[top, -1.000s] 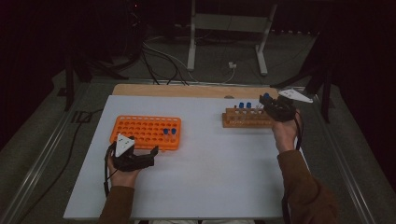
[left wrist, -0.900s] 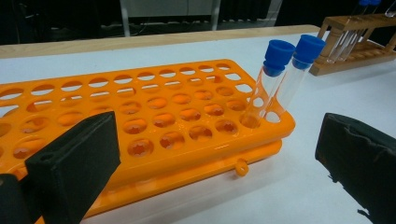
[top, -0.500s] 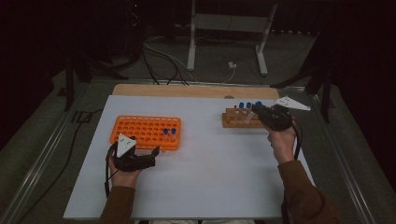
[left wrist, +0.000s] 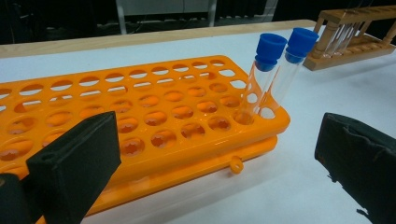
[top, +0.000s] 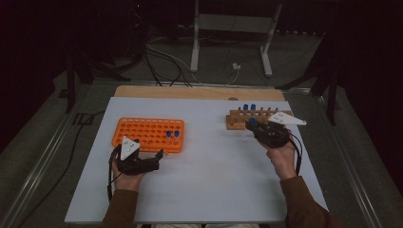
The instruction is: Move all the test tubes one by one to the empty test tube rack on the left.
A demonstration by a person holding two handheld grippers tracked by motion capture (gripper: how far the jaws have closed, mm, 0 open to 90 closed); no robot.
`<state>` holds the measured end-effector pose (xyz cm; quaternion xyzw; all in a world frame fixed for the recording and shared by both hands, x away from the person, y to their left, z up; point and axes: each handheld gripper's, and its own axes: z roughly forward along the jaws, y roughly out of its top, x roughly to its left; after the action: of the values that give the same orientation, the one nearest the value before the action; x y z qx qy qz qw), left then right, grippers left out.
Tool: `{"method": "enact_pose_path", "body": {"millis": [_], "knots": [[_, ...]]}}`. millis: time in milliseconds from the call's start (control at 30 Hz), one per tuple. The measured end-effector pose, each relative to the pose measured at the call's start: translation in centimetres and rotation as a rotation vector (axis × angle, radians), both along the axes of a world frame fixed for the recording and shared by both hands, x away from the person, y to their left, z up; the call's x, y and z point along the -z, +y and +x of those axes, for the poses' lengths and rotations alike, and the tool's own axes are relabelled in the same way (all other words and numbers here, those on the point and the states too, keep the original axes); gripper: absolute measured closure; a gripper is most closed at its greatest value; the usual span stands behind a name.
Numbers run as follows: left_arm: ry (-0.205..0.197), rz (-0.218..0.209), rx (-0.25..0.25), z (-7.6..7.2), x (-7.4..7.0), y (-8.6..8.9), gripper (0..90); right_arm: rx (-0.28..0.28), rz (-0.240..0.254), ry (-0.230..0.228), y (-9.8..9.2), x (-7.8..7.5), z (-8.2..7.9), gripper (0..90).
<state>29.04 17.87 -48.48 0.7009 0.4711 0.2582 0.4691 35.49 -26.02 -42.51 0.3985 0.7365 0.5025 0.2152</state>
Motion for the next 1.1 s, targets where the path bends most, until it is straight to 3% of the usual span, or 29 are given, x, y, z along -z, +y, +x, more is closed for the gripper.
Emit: {"method": "enact_pose_path", "body": {"millis": [100,300,500,600,867,1100], "knots": [[-0.007,0.003,0.003,-0.1,-0.1,-0.1,1.2,-0.016,-0.021,0.006,0.4,0.2,-0.2,76.6],[-0.042,-0.017,0.001,-0.6,-1.1,-0.7,1.2,-0.058,-0.004,0.03,1.2,0.4,-0.7,76.5],[-0.124,-0.005,0.018,-1.5,-3.1,-2.7,1.7,-0.103,-0.001,0.043,2.7,0.6,-0.9,76.5],[-0.155,-0.015,0.053,-1.8,-4.1,-3.8,1.8,-0.118,-0.005,0.046,3.4,0.6,-1.0,76.4],[-0.165,-0.003,0.172,-1.8,-4.5,-8.3,1.8,-0.155,-0.016,0.063,5.0,0.7,-1.4,76.4],[-0.101,0.0,0.261,-0.5,-3.2,-12.5,5.1,-0.199,-0.004,0.084,6.4,0.9,-2.0,76.3]]}}
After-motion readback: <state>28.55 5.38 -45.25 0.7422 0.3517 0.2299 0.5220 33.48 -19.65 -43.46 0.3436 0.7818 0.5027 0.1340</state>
